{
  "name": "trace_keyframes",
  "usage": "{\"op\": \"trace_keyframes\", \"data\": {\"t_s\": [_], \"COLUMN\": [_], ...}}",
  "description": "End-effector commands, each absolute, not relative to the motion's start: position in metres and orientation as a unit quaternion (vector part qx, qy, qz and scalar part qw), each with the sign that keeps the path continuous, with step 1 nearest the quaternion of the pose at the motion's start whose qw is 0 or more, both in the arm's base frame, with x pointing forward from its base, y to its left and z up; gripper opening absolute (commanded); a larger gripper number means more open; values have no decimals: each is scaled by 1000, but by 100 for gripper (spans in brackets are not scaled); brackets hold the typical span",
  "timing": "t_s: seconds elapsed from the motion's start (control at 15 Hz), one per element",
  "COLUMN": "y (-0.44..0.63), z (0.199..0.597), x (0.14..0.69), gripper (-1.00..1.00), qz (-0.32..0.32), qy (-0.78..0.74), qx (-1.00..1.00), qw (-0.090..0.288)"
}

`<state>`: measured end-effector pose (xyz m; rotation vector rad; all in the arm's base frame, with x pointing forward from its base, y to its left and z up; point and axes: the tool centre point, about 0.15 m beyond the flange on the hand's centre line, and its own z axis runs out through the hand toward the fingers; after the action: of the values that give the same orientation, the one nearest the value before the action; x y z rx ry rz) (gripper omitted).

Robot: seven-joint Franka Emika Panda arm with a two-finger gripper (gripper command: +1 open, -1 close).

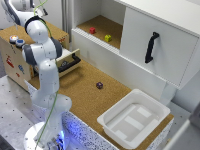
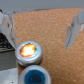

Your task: Turn off the red light

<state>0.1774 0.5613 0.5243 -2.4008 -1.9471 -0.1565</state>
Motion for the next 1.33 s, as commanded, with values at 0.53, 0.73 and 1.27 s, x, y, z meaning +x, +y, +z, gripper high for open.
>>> {"op": "trace_keyframes", "data": {"t_s": [0.53, 0.73, 1.27], "y": [612, 617, 631], "z": [508, 497, 475], "x": [185, 187, 190], "gripper": [-100, -100, -100], "qz": [22, 35, 77], "qy": [-647, -654, -678], "qx": [-761, -755, -730], "qw": [42, 35, 23]}}
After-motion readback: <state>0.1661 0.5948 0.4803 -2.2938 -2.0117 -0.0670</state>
